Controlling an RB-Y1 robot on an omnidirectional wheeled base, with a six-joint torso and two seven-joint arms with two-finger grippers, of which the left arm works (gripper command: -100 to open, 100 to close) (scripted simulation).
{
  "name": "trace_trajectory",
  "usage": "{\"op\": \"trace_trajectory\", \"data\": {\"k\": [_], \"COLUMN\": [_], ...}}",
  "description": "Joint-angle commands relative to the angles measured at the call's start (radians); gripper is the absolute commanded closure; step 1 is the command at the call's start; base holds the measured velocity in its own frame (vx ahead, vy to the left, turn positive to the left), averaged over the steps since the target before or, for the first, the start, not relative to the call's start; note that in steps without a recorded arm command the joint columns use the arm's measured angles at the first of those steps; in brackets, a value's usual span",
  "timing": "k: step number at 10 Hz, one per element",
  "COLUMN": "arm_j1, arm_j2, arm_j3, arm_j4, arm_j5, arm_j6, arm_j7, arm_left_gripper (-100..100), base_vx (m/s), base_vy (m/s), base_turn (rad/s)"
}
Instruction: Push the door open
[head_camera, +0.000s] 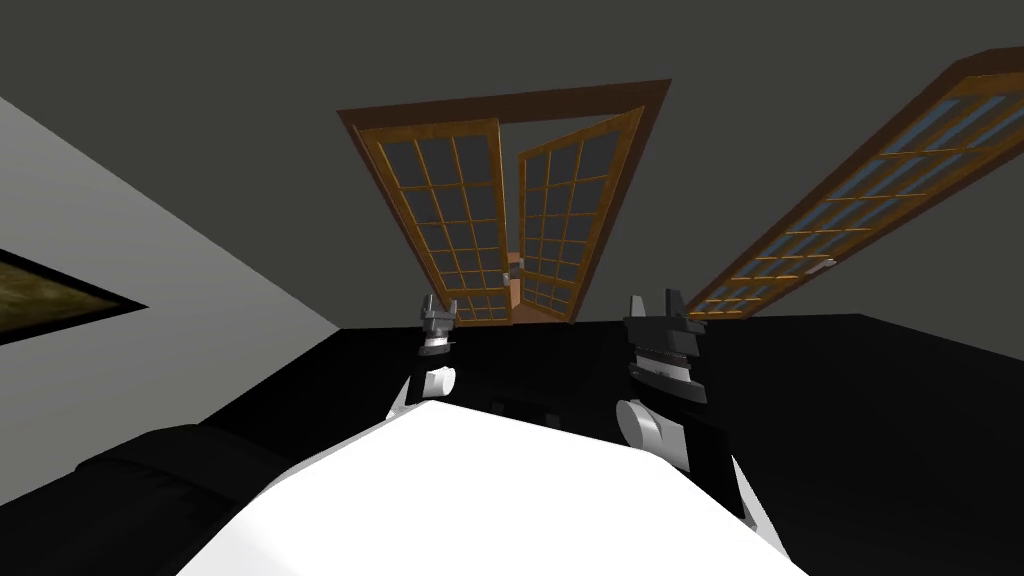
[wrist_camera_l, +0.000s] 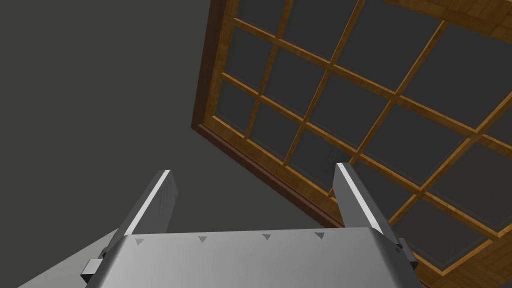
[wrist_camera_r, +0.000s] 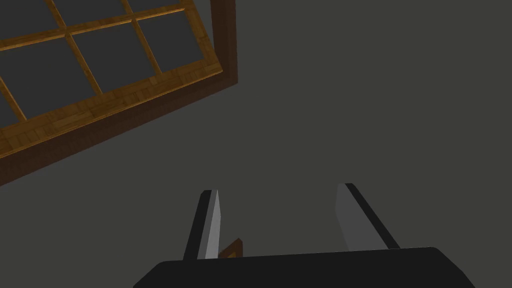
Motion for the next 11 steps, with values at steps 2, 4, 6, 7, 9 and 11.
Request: {"op": "trace_trajectory", "data": {"k": [2,4,6,7,9,11], "arm_j1": [-0.019,-0.034,-0.049,-0.056,-0.071,-0.087], "arm_j2": [0.009,0.017,0.023,0.026,0.032,0.037], "arm_j3": [0.002,0.004,0.007,0.008,0.010,0.013], "arm_j4": [0.070,0.119,0.171,0.197,0.250,0.304], "arm_j5": [0.037,0.065,0.095,0.110,0.140,0.171], "arm_j6": [-0.021,-0.034,-0.047,-0.054,-0.067,-0.081], "arm_j7": [0.047,0.082,0.119,0.138,0.175,0.213], "arm_left_gripper": [-100,-100,-100,-100,-100,-100], "base_vx": [0.096,0.102,0.092,0.086,0.098,0.097], "base_vy": [0.016,0.009,0.003,0.017,0.021,0.029], "base_turn": [-0.120,-0.139,-0.138,-0.101,-0.162,-0.133]}}
